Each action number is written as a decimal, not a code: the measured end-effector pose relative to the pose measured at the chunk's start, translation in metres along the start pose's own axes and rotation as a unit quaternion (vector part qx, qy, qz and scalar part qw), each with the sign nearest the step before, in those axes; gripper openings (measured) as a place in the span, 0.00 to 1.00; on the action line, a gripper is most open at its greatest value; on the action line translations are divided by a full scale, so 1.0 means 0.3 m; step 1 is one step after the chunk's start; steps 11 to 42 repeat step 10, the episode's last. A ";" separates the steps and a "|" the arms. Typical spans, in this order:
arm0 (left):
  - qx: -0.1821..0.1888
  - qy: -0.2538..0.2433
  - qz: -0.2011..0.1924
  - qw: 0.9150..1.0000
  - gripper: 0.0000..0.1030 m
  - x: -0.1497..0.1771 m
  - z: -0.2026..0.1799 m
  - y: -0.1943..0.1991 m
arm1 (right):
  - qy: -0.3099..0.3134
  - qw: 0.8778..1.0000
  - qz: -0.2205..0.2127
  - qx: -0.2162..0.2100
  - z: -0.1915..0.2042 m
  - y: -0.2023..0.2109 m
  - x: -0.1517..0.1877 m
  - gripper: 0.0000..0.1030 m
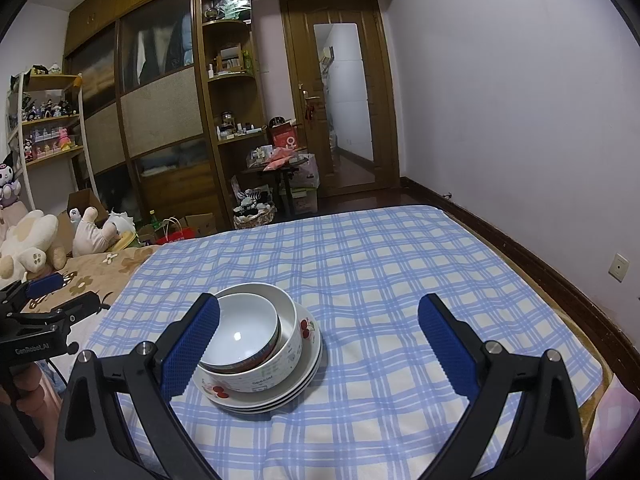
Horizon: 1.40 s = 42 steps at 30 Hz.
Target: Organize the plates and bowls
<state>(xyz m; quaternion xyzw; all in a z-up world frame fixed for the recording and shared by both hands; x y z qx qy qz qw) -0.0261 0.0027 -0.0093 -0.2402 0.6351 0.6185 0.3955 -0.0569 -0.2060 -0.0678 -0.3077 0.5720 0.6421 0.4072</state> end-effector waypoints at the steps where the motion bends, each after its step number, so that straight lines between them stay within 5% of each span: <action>1: 0.000 0.000 0.000 1.000 0.93 0.001 0.002 0.000 | 0.000 1.000 0.000 0.001 -0.002 0.000 0.000 1.00; 42: -0.001 -0.001 0.002 1.000 0.93 0.005 0.004 -0.001 | 0.001 1.000 0.000 0.001 -0.011 -0.005 0.003 1.00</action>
Point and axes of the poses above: each gripper's, at about its wrist camera, not at the fingertips, and y roughly against the way its jaws point, z to its left, x to its underside, the point moved 3 cm from there along -y, roughly the way its jaws point, and after that the axes turned 5 degrees about z, right-handed, at the moved point
